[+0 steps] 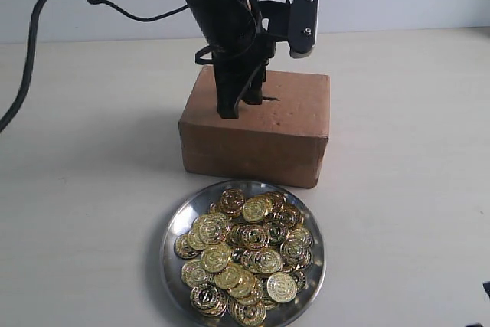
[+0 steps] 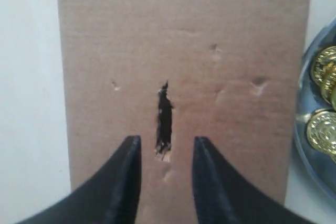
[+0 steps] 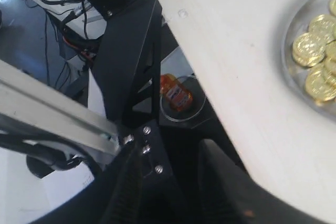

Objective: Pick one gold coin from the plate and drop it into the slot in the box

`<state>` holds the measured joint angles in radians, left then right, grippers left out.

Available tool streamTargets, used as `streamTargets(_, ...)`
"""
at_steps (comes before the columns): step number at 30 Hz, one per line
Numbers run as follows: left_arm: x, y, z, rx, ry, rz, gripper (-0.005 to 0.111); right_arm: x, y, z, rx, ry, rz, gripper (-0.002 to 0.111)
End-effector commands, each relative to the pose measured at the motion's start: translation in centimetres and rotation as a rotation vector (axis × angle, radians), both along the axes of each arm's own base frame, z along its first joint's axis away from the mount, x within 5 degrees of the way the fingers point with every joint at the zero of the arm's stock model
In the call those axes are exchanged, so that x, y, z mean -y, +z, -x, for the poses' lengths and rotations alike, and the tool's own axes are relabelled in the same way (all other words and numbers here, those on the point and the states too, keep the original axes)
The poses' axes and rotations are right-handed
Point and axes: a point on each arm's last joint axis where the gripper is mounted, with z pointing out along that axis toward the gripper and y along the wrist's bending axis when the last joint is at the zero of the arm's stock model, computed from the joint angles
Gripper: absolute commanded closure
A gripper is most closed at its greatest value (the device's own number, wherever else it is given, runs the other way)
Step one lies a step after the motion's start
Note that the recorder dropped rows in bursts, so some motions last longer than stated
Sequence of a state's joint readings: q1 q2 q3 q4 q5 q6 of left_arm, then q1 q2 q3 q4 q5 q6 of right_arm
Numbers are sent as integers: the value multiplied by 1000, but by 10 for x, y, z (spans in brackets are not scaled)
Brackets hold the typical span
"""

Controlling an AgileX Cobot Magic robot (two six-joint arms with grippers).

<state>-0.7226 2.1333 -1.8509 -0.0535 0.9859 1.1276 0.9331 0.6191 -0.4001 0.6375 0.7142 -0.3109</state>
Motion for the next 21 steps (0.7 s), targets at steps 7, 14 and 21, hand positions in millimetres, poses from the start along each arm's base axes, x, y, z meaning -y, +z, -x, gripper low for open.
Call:
streamTargets(7, -39, 124, 46, 51, 157, 174, 107, 0, 41, -38, 612, -139, -111, 108)
streamTargets(14, -86, 186, 103, 51, 220, 268, 107, 5, 72, -51, 834, -257, -187, 108)
streamTargets(21, -159, 191, 196, 38, 303, 497, 107, 30, 64, -74, 739, -547, -76, 108)
